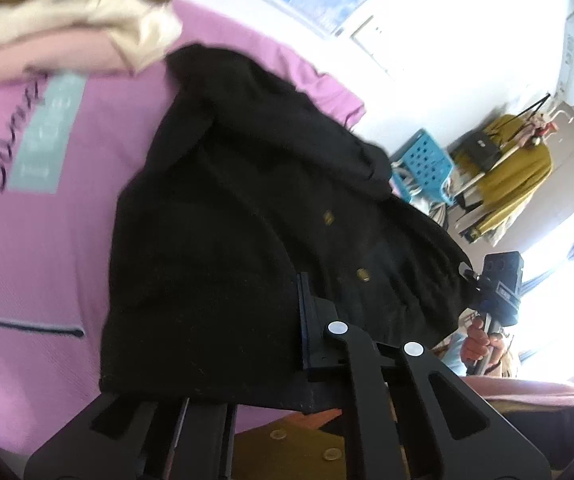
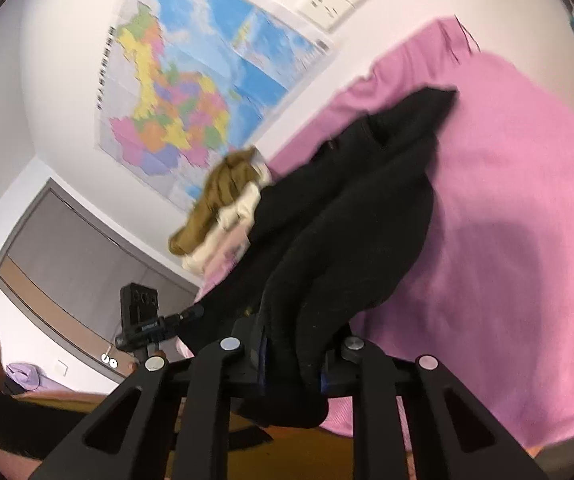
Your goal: Fold large clothes
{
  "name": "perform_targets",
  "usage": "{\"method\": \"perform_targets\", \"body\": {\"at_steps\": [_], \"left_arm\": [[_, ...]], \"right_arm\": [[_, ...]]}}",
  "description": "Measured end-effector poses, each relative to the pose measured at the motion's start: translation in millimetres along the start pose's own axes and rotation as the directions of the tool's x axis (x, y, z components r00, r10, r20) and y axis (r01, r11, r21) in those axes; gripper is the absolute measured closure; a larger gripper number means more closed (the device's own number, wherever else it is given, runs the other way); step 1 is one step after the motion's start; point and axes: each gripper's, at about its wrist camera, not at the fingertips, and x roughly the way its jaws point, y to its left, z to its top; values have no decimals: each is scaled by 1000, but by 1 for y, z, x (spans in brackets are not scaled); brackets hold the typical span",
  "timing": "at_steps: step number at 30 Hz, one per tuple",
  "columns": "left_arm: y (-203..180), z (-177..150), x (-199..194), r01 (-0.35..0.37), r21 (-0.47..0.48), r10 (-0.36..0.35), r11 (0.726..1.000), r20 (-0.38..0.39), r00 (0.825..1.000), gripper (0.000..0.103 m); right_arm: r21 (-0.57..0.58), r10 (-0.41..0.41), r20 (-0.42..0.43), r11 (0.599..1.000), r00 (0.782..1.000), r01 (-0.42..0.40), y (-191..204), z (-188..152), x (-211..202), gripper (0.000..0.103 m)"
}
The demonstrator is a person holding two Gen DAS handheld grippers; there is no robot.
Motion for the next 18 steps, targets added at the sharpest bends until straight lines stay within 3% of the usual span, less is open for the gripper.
{"method": "perform_targets", "body": {"at_steps": [9,18], "left_arm": [[-19,59,-23,3,46,-5,999,36,999,95],[-34,124,-19,-50,97,48,994,24,999,95]], "right_arm": [[2,57,117,998,992,-57,18,74,-1,86],[12,39,145,999,989,-41,20,132,20,86]]}}
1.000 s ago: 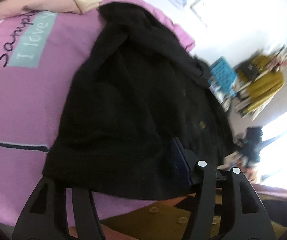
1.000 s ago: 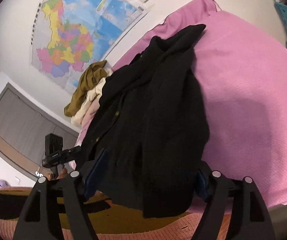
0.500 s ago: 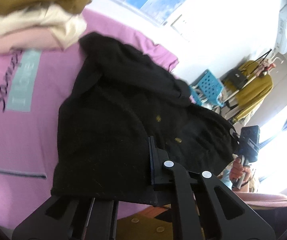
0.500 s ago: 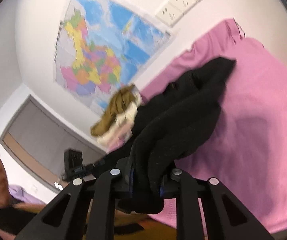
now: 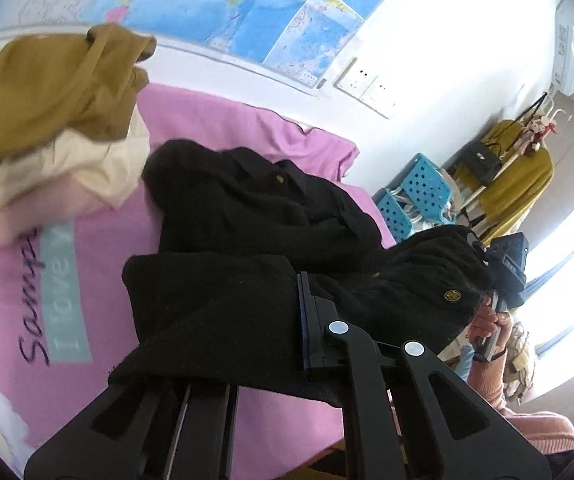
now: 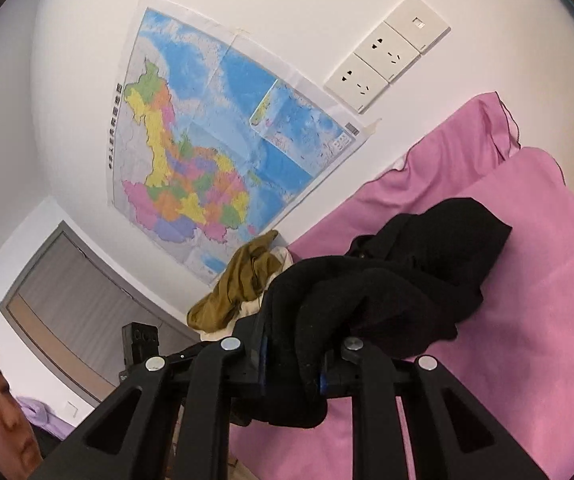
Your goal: Fold large clothes
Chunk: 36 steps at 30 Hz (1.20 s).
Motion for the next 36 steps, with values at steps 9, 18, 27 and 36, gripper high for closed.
{"method": "perform_targets", "body": {"at_steps": [9,18,27,36], "left_arm": [[3,44,17,-26,9,26,1000,-14,1000,94],[4,81,37,-56,16,56,998,-8,998,94],[15,107,59,-90,-4,90,996,-17,996,93],[26,126,86,-136,5,136,991,-29,990,92]], "right_arm": [[36,-25,15,999,1000,24,-12,33,20,86],[83,-52,18,995,999,50,-30,65,43,86],[128,-76,6,989,997,75,-46,86,63,86],[187,-110,-11,976,994,110,-67,98,84,85]]}}
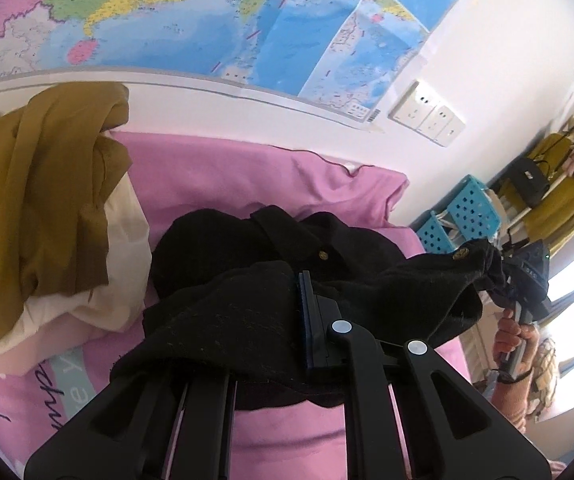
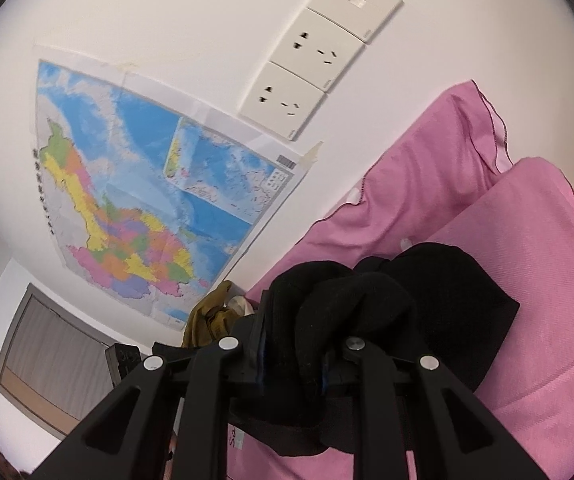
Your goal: Fold large clothes
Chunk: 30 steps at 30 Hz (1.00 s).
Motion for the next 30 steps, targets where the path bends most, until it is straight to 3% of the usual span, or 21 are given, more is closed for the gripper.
{"method": "perform_targets", "body": {"at_steps": [13,25,28,30], "left_arm": [[13,22,51,-55,-35,52,998,-60,997,90],[24,32,80,-85,-73,77,994,-106,991,88],[25,35,88,-74,-84,64,994,-118,991,80],[26,37,93,-55,-93,43,994,-128,991,69]], "right_arm": [[105,-53,-20,993,998,55,-35,11,24,77],[120,-96,-41,988,995,100,-44,19,44,70],[137,-103,-40,985,994,107,-50,21,48,66],[145,-115,-19,983,993,117,-52,23,49,56]]}}
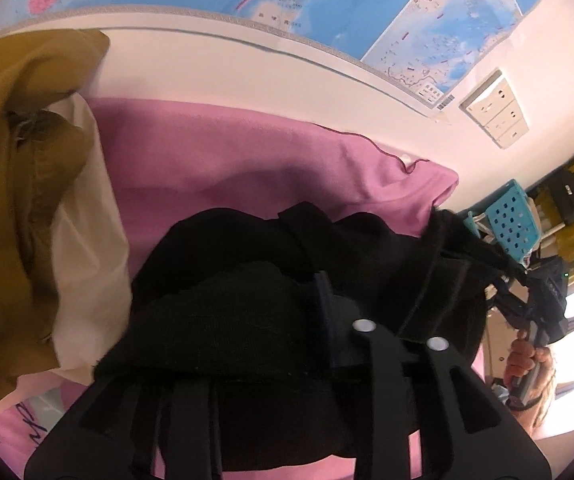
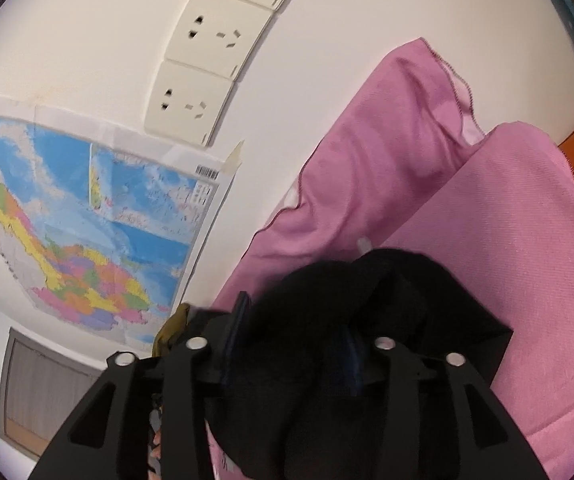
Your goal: Fold large clothes
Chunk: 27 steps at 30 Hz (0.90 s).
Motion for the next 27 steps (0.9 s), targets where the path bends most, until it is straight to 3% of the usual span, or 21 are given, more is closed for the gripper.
{"method": "perform_targets", "body": {"at_steps": [1,3,8,10,12,15,19,20,21,23,24,27], "left_arm": [[0,1,2,9,0,-9,1000,-5,1000,66],[-1,2,0,17,-4,-17,1000,11,1000,46],[-11,0,-13,-1,48,-4,999,94,996,27],[-18,-3,-20,-15,88,4,996,123,992,25],[-24,-7,-26,-36,122,18,992,147,989,24],[-32,-20,-29,-57,187,27,981,161,987,20],[-37,-38,-17,-97,246,66,964,133,989,20],[-36,-42,-10,-98,252,71,963,114,991,20],[-35,-45,-4,-100,256,78,962,95,992,20],[-32,-48,5,-107,255,90,961,75,993,20],[-31,-49,10,-108,256,94,961,64,993,20],[-31,-47,15,-116,254,103,960,63,993,20]], "right_arm": [[1,-2,10,1000,1000,2,-1,1,-1,54],[-3,-9,27,1000,1000,9,-2,6,-2,51],[-65,-38,26,997,999,40,6,6,-2,50],[-127,-77,21,989,997,79,14,2,-1,44],[-209,-137,20,968,990,138,21,-5,2,29],[-324,-256,12,914,967,246,23,-15,16,19],[-398,-342,-69,871,937,289,14,-24,45,18],[-420,-370,-71,854,927,308,12,-25,51,28],[-431,-395,-71,841,916,328,11,-26,55,55],[-445,-399,-79,834,913,326,8,-24,56,87],[-437,-389,-74,840,918,320,7,-22,52,93],[-409,-350,-14,857,937,313,11,-13,31,96]]}}
